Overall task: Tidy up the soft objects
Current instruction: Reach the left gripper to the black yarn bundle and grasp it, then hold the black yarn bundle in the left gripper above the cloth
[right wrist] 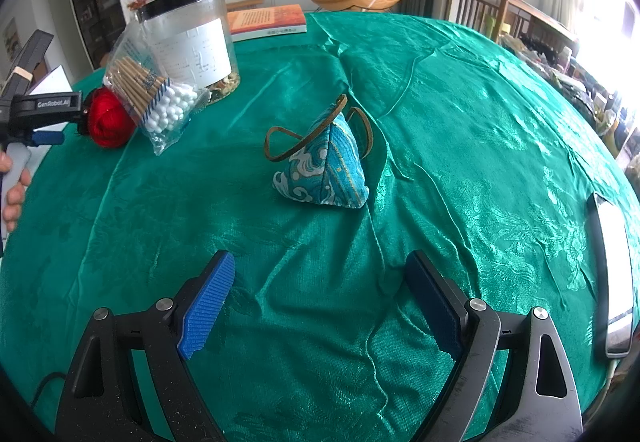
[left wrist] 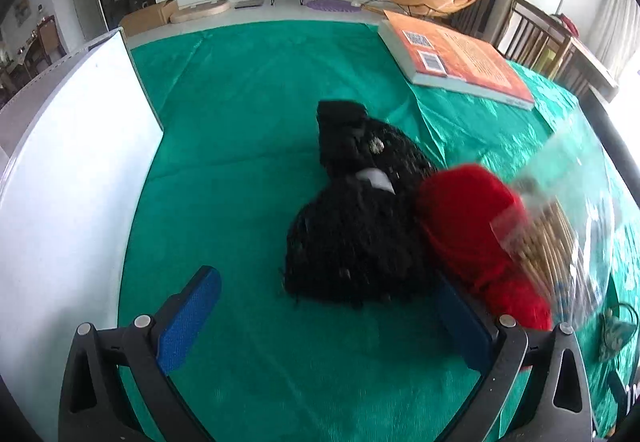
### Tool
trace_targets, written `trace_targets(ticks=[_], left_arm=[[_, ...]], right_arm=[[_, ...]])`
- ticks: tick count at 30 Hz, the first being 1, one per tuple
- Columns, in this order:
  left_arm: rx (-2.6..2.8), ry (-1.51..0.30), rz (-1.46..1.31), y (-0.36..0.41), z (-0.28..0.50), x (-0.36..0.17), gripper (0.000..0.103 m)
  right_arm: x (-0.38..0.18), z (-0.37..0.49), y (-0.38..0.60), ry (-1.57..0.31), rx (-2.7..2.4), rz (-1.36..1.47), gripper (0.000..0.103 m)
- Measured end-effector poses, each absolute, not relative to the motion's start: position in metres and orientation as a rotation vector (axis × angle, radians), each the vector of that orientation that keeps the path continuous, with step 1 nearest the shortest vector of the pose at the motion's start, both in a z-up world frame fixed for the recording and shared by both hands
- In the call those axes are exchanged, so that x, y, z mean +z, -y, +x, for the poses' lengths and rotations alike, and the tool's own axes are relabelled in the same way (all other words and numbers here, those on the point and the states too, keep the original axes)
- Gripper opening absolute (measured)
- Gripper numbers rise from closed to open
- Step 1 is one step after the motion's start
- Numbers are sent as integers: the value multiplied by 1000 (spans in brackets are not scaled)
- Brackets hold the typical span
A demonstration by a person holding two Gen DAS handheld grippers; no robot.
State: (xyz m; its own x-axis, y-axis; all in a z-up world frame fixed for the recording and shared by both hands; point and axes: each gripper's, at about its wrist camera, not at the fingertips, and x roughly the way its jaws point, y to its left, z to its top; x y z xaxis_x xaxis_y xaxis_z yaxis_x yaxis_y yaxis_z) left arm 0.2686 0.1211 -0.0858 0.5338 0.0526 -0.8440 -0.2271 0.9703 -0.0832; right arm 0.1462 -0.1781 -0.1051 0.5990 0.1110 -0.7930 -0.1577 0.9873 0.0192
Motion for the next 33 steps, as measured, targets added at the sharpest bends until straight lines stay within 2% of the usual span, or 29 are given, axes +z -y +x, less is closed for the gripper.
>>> trace_targets(ticks=[3,4,5,6,7,10,17,21,24,25,26,28,33], left_arm=[[157,-960,-171,-122,277,-85,101],[141,-943,-162,-121,280,-84,93],[107,-932,-163,-121,280,-84,75],[66,-940,-168,-120,283,-85,61],[42,-966,-164,-119,286,-87,40],[65,-968,-135,-114,278,-85,39],[66,-1012,-263,-100,197,-87,40],[0,-1018,-163,-75,135,-89,41],[-16,-1019,-129,-68,106,-85,46],[-18,-1016,-135,-68,102,-84,57],[-21,-1007,-140,-68,100,-82,80],[1,-987,-121,-67,103,-81,101],[11,-958,-90,-63,117,-84,101]], right_arm=[[-105,146,178,-916,156,-55,90],[-105,146,178,-916,156,-55,90],[-105,146,178,-916,156,-55,90],[-105,146,178,-916,156,-55,90],[-105,146,178,-916,156,-55,90],[-105,146,178,-918,159,-57,91],[-105,146,178,-919,160,-59,91],[-105,146,178,-919,160,-59,91],[-105,146,178,-919,161,-59,91],[-105,146,177,-919,161,-59,91],[-105,146,177,-920,161,-59,91],[-105,146,177,-919,161,-59,91],[-105,146,177,-919,162,-56,91]])
